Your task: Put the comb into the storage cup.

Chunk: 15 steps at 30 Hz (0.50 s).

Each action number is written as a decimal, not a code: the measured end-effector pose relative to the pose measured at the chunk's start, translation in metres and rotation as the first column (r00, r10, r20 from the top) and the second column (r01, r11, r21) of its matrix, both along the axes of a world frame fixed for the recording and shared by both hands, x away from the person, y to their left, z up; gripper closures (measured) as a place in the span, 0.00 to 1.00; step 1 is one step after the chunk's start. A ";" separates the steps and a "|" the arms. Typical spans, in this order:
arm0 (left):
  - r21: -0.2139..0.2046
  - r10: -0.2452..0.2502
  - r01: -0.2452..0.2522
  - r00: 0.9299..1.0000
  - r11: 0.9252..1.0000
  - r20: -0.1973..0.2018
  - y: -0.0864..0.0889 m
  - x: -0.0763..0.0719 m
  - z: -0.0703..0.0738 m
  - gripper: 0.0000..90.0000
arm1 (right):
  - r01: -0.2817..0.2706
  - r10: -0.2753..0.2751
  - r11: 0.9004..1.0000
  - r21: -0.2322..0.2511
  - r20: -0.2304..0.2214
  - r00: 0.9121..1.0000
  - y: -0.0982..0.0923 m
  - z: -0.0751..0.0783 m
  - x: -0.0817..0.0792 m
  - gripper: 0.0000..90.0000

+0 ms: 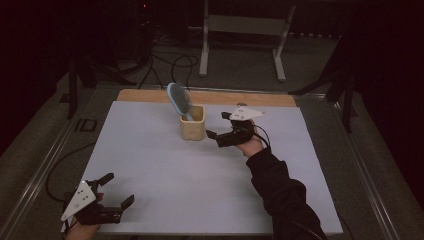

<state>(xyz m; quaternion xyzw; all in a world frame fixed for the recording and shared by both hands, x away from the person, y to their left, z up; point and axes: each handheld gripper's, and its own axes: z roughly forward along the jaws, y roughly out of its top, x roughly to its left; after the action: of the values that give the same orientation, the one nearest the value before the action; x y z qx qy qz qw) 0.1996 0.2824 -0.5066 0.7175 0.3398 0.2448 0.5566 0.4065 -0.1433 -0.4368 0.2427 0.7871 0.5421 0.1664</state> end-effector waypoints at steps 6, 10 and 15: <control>0.001 0.001 -0.001 1.000 1.000 0.000 0.000 0.000 0.000 0.00 | 0.004 -0.004 1.000 -0.016 0.000 1.000 -0.011 -0.003 -0.008 0.09; 0.003 0.000 0.000 1.000 1.000 -0.002 0.000 0.000 0.000 0.00 | 0.014 -0.015 1.000 -0.022 -0.017 1.000 -0.019 -0.008 -0.013 0.09; 0.001 0.002 -0.002 1.000 1.000 -0.003 0.000 0.000 -0.001 0.00 | 0.019 -0.020 1.000 -0.025 -0.030 0.999 -0.029 -0.013 -0.021 0.10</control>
<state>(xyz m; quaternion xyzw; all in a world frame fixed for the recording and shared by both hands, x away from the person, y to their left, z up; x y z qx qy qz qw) 0.2000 0.2821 -0.5072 0.7179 0.3411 0.2444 0.5554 0.3859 -0.1722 -0.4496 0.2566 0.7937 0.5271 0.1627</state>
